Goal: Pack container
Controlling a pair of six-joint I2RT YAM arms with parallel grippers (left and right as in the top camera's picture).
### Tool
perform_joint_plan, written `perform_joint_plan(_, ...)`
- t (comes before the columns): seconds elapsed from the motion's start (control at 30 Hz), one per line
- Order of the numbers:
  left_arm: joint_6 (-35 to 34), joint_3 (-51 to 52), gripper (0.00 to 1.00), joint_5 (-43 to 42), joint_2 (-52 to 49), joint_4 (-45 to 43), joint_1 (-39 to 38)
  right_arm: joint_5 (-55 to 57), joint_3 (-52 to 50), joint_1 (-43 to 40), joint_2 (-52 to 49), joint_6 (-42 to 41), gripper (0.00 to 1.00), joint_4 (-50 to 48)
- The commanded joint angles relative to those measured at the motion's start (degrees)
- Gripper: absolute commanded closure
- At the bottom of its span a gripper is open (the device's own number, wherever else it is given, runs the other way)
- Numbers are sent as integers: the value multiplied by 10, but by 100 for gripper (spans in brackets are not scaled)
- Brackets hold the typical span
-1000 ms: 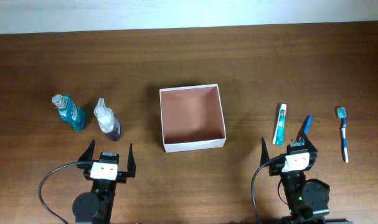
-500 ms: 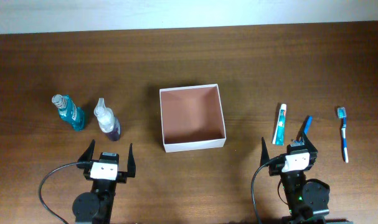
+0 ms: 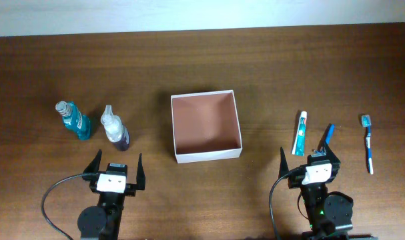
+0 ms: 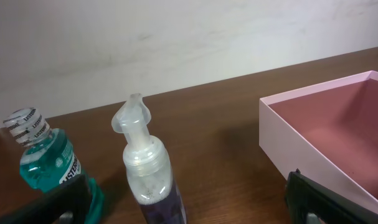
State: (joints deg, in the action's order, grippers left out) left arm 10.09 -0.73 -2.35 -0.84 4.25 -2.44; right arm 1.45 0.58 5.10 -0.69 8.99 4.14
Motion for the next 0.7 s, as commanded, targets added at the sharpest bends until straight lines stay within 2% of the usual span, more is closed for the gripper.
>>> perform_joint_plan(0.0, 7, 2, 1, 2, 5, 2, 3, -2, -3, -3, 4, -7, 1, 5)
perform_joint_plan(0.37, 7, 2, 0, 4, 5, 2, 3, -9, -3, -3, 4, -8, 1, 5)
perform_joint_plan(0.53, 7, 2, 1, 4, 5, -8, 3, -10, -3, -3, 4, -70, 1, 5)
perform_joint_plan(0.67, -68, -3, 1, 4, 5, -4, 3, -10, 1, -3, -1, -110, 1, 11)
